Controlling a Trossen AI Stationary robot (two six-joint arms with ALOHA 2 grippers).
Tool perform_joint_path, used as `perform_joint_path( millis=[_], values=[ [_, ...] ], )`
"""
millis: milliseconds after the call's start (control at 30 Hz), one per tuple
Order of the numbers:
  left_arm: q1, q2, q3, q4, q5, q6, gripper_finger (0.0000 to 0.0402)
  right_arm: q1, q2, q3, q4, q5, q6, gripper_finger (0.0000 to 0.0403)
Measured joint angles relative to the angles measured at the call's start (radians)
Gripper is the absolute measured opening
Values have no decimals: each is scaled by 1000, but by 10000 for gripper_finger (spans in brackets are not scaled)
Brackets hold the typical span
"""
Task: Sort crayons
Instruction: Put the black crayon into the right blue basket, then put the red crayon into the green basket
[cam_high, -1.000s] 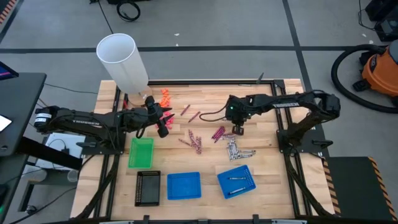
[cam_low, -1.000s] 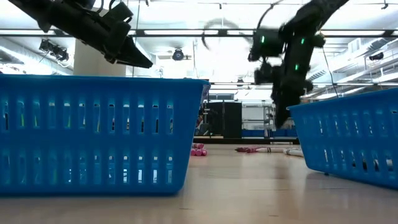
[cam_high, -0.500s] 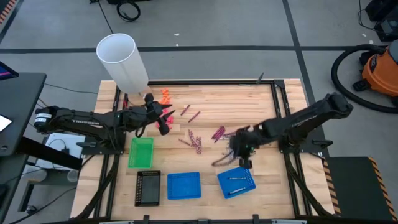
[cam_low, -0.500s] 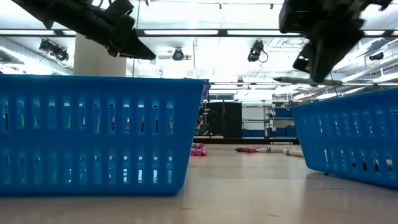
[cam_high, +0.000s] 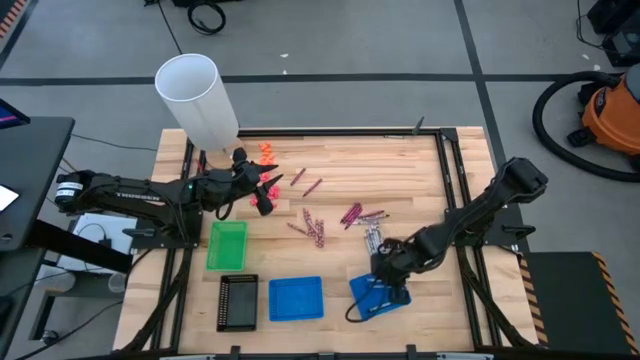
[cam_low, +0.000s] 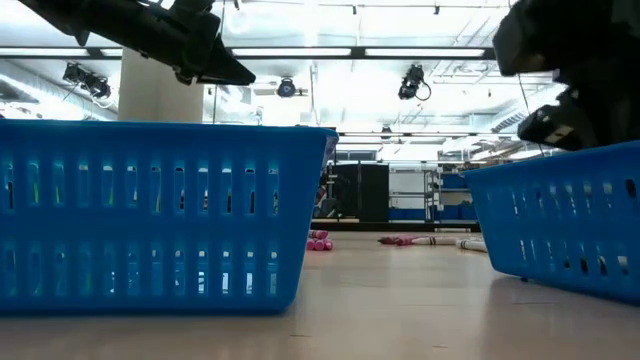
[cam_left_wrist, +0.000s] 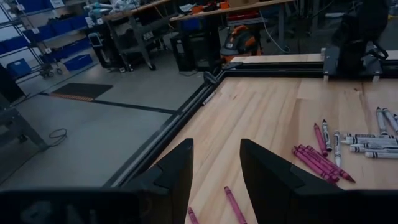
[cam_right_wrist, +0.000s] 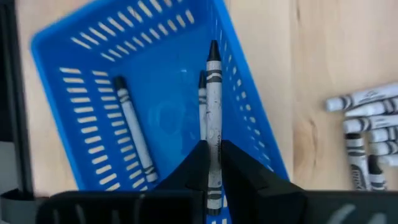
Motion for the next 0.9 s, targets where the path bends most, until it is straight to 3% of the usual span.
perform_joint_path(
  millis=[267,467,700,900],
  values=[
    [-1,0,0,-1,4,-40,142,4,56,0,4,-26,-5,70],
    [23,1,0,-54,195,-155,142,3,-19,0,-2,-16,0,84],
    [34,37,0,-162,262,-260,142,-5,-166,0,-57,203,-90,85],
    [46,148,13,-178,291,-359,142,-86,-248,-67,-64,356,-171,84]
  ],
)
